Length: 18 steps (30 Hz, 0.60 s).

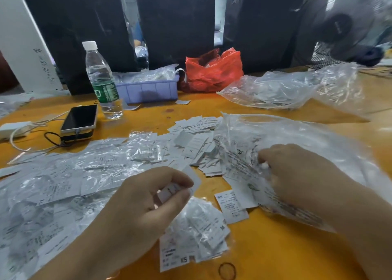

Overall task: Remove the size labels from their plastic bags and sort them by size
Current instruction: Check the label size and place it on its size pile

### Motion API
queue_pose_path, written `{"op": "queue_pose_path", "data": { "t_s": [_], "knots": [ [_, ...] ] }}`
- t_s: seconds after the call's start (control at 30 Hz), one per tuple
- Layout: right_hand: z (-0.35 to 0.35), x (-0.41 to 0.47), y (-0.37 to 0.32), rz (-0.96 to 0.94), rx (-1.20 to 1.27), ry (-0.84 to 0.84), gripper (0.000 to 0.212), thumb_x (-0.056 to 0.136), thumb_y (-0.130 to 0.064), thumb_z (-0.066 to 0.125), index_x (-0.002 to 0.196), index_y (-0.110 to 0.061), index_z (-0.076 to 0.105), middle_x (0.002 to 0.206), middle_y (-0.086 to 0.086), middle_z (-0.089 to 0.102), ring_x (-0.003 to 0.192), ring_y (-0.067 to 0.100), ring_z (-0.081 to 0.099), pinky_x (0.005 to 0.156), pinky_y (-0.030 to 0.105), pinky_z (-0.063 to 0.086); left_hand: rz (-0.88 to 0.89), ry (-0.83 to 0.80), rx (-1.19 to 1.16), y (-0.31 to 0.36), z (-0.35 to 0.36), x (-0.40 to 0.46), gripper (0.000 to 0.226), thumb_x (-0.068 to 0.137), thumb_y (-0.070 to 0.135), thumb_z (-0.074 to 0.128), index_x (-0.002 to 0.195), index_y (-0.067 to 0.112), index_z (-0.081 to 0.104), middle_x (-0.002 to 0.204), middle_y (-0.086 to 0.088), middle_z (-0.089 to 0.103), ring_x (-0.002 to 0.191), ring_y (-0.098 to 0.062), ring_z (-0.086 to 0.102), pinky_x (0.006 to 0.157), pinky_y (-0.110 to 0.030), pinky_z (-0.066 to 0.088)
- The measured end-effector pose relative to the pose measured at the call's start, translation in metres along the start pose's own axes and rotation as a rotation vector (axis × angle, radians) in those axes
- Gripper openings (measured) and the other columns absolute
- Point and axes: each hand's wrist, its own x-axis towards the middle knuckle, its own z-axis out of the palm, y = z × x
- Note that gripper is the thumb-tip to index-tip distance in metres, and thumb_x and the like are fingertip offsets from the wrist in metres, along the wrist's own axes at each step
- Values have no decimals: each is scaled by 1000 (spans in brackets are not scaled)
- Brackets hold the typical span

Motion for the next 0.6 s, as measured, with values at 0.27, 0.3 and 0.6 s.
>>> {"op": "queue_pose_path", "data": {
  "t_s": [0.27,0.3,0.6],
  "knots": [
    [-2,-4,-11,33,21,-12,22,91,-12,49,109,-25,50,101,-2,55,88,23,57,61,30,43,-39,-21,-23,1,3,2,21,78,58,64,97,50,66,91,22,70,73,0,65,60,-12,50],
    [-3,-4,-11,38,32,-1,26,89,-11,49,112,-24,51,105,-1,57,89,23,59,62,31,46,-42,-24,-14,0,4,2,22,78,59,64,98,51,66,92,23,70,78,-1,66,62,-13,52],
    [-12,-7,-27,-392,330,385,39,81,8,68,114,-13,67,98,1,67,75,21,66,60,36,58,-45,22,5,9,1,1,21,78,63,63,99,57,62,94,30,68,86,-1,65,61,-16,50]
  ]
}}
